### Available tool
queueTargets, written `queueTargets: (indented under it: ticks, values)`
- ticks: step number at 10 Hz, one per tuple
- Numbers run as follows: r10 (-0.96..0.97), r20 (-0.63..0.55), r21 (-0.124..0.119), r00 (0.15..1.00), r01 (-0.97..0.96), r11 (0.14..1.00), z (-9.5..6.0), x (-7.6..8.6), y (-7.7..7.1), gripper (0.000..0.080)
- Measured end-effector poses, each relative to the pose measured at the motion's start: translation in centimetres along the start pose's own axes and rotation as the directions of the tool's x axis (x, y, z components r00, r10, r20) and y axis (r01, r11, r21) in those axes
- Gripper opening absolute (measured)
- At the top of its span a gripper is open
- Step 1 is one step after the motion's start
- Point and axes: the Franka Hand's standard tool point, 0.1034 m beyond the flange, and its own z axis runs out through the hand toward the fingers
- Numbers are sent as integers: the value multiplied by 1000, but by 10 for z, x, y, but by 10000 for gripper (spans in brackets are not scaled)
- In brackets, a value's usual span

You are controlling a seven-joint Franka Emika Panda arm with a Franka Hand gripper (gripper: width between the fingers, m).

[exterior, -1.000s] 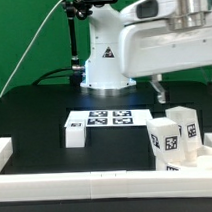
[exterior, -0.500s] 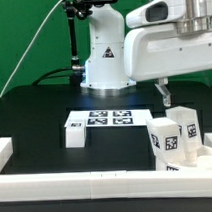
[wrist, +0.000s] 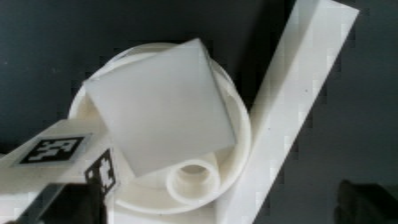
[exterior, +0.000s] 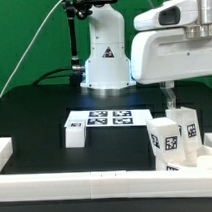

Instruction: Assemble stool

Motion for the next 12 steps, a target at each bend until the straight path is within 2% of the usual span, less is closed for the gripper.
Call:
queueTargets:
  ticks: [2, 5, 6, 7, 8, 12]
  values:
    - [-45, 19, -4, 999, 45, 999, 10, -6, 0, 649]
    - [-41, 29, -5, 999, 41, 999, 14, -10, 3, 649]
    - [-39, 32, -5, 999, 39, 999, 15, -11, 4, 484]
    - [-36, 35, -6, 999, 37, 999, 17, -12, 7, 484]
    - [-37, 37, -6, 999, 37, 999, 18, -13, 11, 339]
    - [11, 39, -6, 999, -10, 1000, 18, -14, 11, 335]
